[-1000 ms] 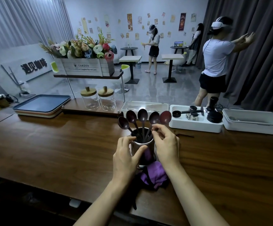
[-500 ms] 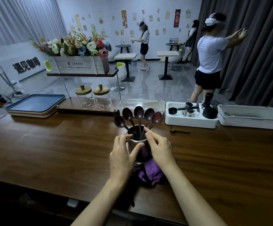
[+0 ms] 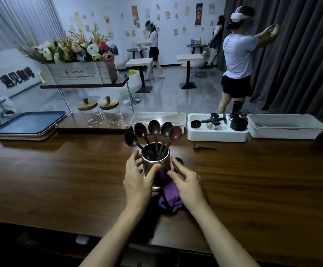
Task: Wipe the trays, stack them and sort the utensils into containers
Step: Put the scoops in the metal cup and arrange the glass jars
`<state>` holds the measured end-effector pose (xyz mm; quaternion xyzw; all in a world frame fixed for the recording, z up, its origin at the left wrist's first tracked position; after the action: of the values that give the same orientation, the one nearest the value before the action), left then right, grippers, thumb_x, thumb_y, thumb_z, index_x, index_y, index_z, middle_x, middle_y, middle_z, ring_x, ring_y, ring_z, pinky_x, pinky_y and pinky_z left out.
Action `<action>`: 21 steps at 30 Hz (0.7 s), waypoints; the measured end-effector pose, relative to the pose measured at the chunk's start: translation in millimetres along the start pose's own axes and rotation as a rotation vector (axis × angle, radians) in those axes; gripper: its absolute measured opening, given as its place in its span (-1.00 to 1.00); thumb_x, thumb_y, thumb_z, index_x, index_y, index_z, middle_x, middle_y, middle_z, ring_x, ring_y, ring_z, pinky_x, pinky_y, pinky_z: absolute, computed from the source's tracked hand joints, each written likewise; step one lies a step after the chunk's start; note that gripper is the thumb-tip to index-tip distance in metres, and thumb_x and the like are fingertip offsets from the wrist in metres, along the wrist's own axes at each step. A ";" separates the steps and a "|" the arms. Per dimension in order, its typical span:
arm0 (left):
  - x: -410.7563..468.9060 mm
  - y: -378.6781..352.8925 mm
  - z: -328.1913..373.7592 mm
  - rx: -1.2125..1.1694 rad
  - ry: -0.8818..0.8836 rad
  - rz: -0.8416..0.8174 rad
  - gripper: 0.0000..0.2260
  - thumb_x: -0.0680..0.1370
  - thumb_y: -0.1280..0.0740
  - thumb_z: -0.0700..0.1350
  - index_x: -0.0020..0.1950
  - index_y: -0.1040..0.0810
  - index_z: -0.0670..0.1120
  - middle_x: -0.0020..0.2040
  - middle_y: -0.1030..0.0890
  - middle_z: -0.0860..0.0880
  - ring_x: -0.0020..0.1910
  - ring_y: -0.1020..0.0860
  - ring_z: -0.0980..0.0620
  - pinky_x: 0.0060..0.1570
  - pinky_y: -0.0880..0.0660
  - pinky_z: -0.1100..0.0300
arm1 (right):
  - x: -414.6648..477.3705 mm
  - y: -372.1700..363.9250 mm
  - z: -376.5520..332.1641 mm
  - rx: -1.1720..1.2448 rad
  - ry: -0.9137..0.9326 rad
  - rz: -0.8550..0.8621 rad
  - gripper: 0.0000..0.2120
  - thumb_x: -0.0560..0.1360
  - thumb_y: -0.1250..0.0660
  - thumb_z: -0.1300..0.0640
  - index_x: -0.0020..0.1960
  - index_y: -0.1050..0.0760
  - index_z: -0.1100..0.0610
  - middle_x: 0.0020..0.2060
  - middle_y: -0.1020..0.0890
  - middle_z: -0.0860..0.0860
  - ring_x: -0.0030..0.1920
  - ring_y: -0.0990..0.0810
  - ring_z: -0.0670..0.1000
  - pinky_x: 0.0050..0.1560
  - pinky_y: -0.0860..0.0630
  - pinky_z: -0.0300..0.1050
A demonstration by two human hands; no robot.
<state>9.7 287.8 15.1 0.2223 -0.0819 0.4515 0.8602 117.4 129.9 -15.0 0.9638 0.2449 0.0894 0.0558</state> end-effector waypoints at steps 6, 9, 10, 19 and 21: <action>-2.1 -11.8 -18.0 0.014 0.019 -0.192 -0.25 0.39 -0.51 0.25 0.52 -0.29 0.22 0.29 -0.45 0.35 0.22 -0.48 0.43 0.23 -0.46 0.24 | -7.7 58.6 22.3 -0.323 -0.034 0.209 -0.60 0.56 -0.41 0.13 0.39 -0.52 0.06 0.17 -0.67 -0.03 0.12 -0.63 -0.12 0.07 -0.49 -0.48; -8.2 -17.7 -26.5 0.010 0.060 -0.227 -0.24 0.46 -0.56 0.05 0.54 -0.22 0.28 0.22 -0.47 0.42 0.23 -0.51 0.32 0.25 -0.43 0.25 | -7.4 56.6 27.0 -0.421 0.006 0.187 -0.66 0.55 -0.42 0.18 0.32 -0.59 0.06 0.13 -0.69 -0.02 0.12 -0.63 -0.01 0.20 -0.57 -0.05; -9.6 -17.5 -27.4 0.012 0.066 -0.211 -0.23 0.46 -0.57 0.03 0.55 -0.22 0.27 0.23 -0.49 0.38 0.24 -0.51 0.29 0.26 -0.43 0.24 | -6.1 53.4 26.0 -0.450 0.025 0.179 -0.67 0.54 -0.43 0.19 0.29 -0.61 0.05 0.10 -0.69 -0.04 0.11 -0.62 0.01 0.18 -0.57 0.01; -19.8 -5.1 -17.3 0.170 -0.026 -0.028 -0.04 0.41 -0.57 0.11 0.58 0.03 0.40 0.34 -0.56 -0.01 0.27 -0.56 0.01 0.22 -0.50 0.01 | 18.5 24.8 22.7 -0.664 0.064 0.044 -0.62 0.50 -0.45 0.14 0.31 -0.59 -0.03 -0.01 -0.63 -0.03 0.05 -0.56 0.08 0.02 -0.46 -0.08; -19.8 -4.5 -14.0 0.203 -0.042 -0.040 0.00 0.42 -0.56 0.12 0.57 0.12 0.44 0.33 -0.56 -0.02 0.28 -0.56 0.00 0.19 -0.49 0.06 | 22.8 24.2 23.2 -0.669 0.064 0.041 -0.63 0.51 -0.42 0.18 0.29 -0.59 -0.04 -0.02 -0.63 -0.03 0.03 -0.59 0.07 0.00 -0.49 -0.07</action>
<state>1.0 277.4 -5.5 0.3192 -0.0492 0.4357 0.8402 152.9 118.3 -30.7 0.8935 0.1844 0.1963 0.3594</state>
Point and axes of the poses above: each hand's wrist, its own x-axis towards the middle knuckle, its own y-axis out of the back of the hand, z = x × y, the point moved 9 cm from there along x, towards the middle knuckle
